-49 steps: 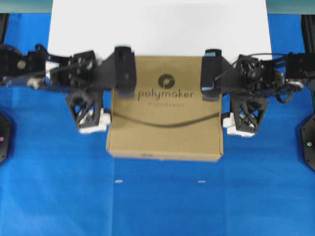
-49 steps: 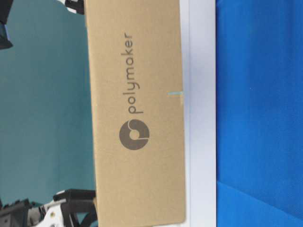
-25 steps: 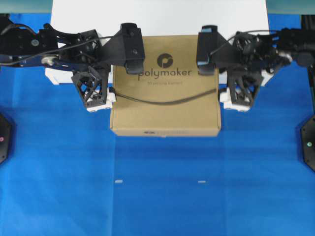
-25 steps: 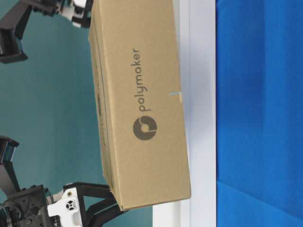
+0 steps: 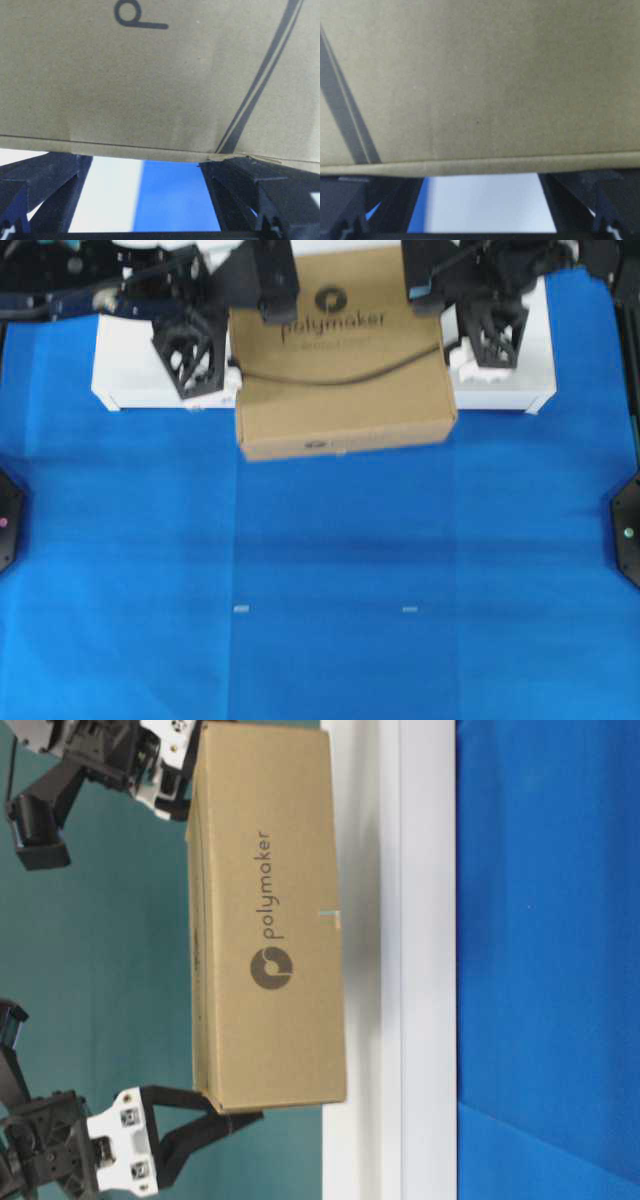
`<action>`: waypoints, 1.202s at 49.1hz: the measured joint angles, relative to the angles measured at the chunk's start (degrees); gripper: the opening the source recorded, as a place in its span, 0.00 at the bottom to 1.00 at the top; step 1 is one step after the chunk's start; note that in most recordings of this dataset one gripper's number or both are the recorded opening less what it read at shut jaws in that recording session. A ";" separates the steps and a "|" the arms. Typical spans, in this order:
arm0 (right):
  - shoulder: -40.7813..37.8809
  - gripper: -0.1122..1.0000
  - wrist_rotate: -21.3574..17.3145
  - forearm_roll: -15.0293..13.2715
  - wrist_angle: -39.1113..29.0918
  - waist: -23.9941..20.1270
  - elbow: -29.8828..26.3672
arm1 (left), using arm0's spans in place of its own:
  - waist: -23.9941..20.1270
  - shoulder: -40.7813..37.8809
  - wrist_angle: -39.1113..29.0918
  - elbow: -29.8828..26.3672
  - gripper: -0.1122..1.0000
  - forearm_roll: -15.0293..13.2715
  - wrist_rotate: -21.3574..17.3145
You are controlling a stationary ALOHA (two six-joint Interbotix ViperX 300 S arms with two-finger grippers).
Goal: Place the cardboard box on the stand after clamping it between your arms.
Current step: 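Carry the clamped box back and lower it onto the white stand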
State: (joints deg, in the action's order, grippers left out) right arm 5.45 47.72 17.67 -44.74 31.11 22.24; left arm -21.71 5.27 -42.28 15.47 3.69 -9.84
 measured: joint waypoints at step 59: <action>-10.11 0.98 -1.67 6.50 0.09 8.96 -6.24 | -11.87 -6.06 1.49 -8.09 0.85 0.97 -5.89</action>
State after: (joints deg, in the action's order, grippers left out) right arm -4.66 46.05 24.17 -44.65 40.08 16.00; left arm -33.57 -0.79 -40.78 7.38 4.66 -15.73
